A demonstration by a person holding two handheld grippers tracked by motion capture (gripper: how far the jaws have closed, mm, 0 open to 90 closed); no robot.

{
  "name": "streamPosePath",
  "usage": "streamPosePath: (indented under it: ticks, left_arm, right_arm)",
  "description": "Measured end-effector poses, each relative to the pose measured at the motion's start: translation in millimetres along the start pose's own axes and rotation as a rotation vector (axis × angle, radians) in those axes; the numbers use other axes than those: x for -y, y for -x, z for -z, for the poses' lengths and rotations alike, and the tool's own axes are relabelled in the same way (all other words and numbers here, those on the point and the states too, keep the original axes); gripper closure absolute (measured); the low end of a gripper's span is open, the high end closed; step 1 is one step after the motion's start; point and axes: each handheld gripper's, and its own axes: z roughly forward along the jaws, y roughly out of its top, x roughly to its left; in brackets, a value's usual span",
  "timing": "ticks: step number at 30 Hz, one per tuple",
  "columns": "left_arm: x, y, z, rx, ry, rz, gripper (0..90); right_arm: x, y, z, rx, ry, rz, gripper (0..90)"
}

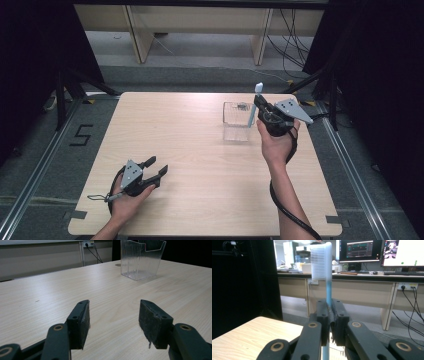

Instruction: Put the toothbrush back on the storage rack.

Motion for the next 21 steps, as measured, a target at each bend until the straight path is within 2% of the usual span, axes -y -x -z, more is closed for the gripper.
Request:
streamPosePath:
  ticks: [2, 3, 9, 10, 17, 21]
  left_arm:
    - [0.0, 0.1, -0.1, 0.000, 0.000, 0.000, 41.7]
    - [0.0, 0.0, 0.0, 0.000, 0.000, 0.000, 41.7]
    - [0.0, -0.3, 0.0, 0.000, -0.001, 0.001, 41.7]
    - [0.0, -0.3, 0.1, 0.000, -0.001, 0.000, 41.7]
    - [0.0, -0.2, 0.0, 0.000, 0.000, 0.000, 41.6]
    - [0.0, -0.2, 0.1, 0.000, 0.000, 0.001, 41.6]
  right_arm:
    - [-0.6, 0.6, -0.9, 0.001, -0.009, -0.007, 86.0]
    - [-0.4, 1.6, -2.5, 0.008, 0.009, 0.002, 86.1]
    - [-1.2, 6.3, -7.5, 0.023, 0.001, -0.006, 86.0]
    - [-0.9, 7.0, -9.2, 0.025, 0.013, -0.005, 86.0]
    - [0.3, 11.6, -14.2, 0.045, -0.005, -0.019, 86.0]
    - [1.1, 14.9, -17.5, 0.052, -0.008, -0.009, 86.0]
